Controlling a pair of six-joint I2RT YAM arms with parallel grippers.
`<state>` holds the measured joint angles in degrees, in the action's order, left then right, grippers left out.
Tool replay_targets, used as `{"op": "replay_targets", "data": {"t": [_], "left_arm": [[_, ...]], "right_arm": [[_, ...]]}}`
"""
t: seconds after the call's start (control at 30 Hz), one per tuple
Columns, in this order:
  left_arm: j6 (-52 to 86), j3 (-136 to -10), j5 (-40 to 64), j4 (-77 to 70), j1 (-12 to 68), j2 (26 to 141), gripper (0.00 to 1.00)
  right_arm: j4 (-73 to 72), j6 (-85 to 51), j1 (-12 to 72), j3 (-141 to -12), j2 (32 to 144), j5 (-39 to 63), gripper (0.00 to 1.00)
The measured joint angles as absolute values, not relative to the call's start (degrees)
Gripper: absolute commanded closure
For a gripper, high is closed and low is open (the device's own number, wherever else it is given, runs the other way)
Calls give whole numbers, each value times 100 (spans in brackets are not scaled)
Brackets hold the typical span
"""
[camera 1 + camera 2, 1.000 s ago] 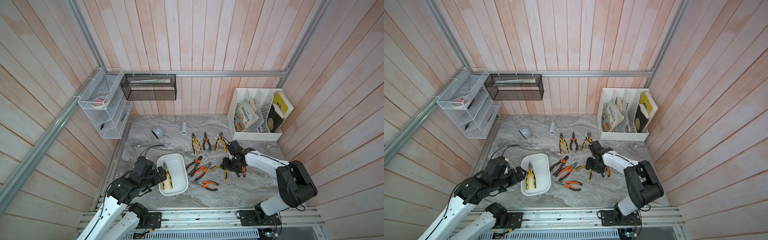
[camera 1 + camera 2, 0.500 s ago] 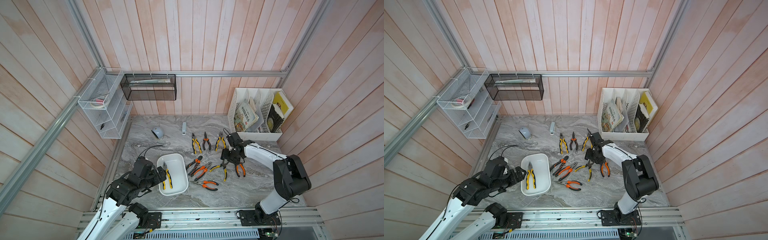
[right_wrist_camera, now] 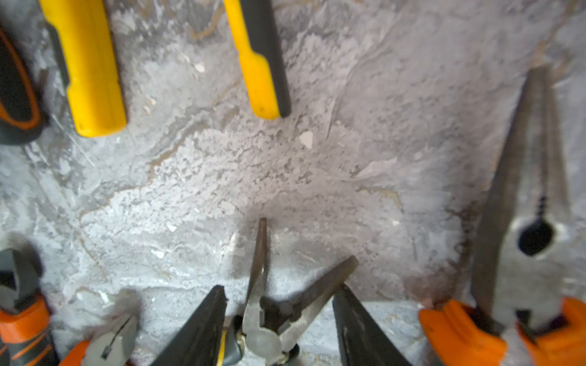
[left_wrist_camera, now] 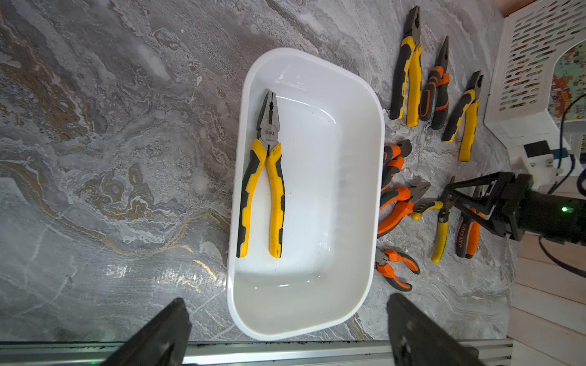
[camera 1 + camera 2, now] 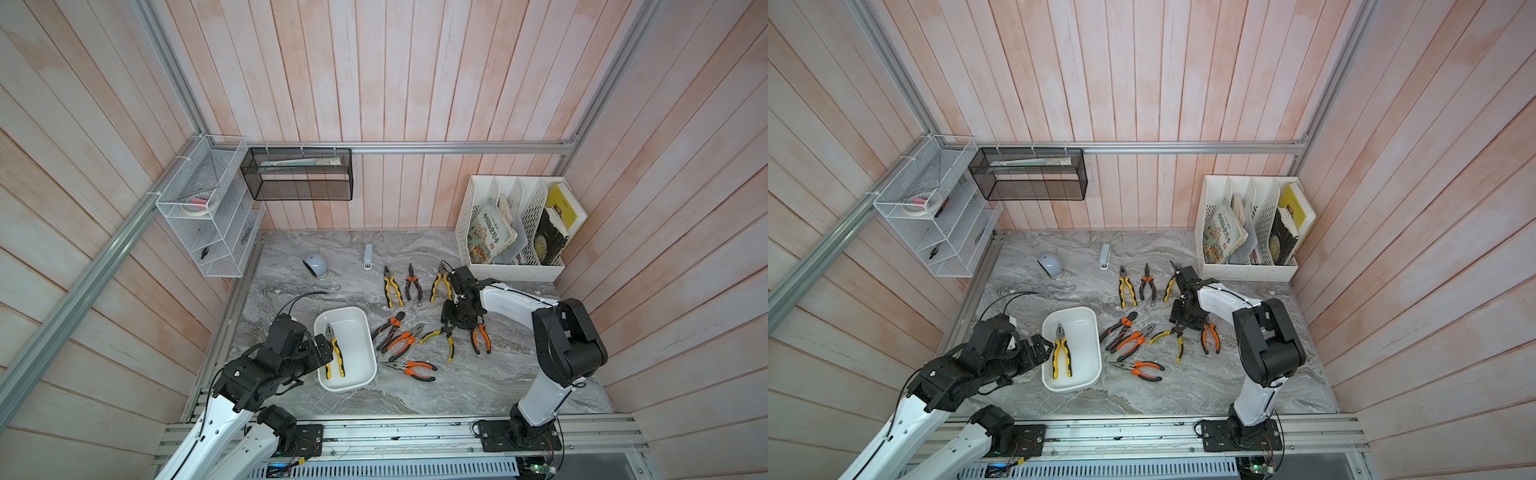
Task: Take the pliers out of the storage box
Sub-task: Adjust the pliers at the center of the board.
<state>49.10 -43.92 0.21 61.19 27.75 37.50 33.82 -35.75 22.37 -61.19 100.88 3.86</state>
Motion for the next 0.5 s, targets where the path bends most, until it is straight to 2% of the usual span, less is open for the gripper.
{"op": "replay_targets", "data": {"t": [0.13,0.3,0.4,0.43,0.5], "left_arm": [[4910,-4392,21,6119,2775,3747,0],[4910,-4392,21,6121,2775,3739,0],[4910,-4392,21,6121,2775,3736,0],[4910,-4392,21,6121,2775,3736,0],[4910,-4392,21,6121,2775,3736,0]], "right_arm": [[3446,-3500,2237,-6300,10232,327,61],[3503,-3387,2239,-6506,10353,255,83],[3592,-3376,2246,-6628,10357,207,84],[3627,-3365,2246,-6687,10357,176,82],[3693,-3332,2248,-6805,10357,150,66]]}}
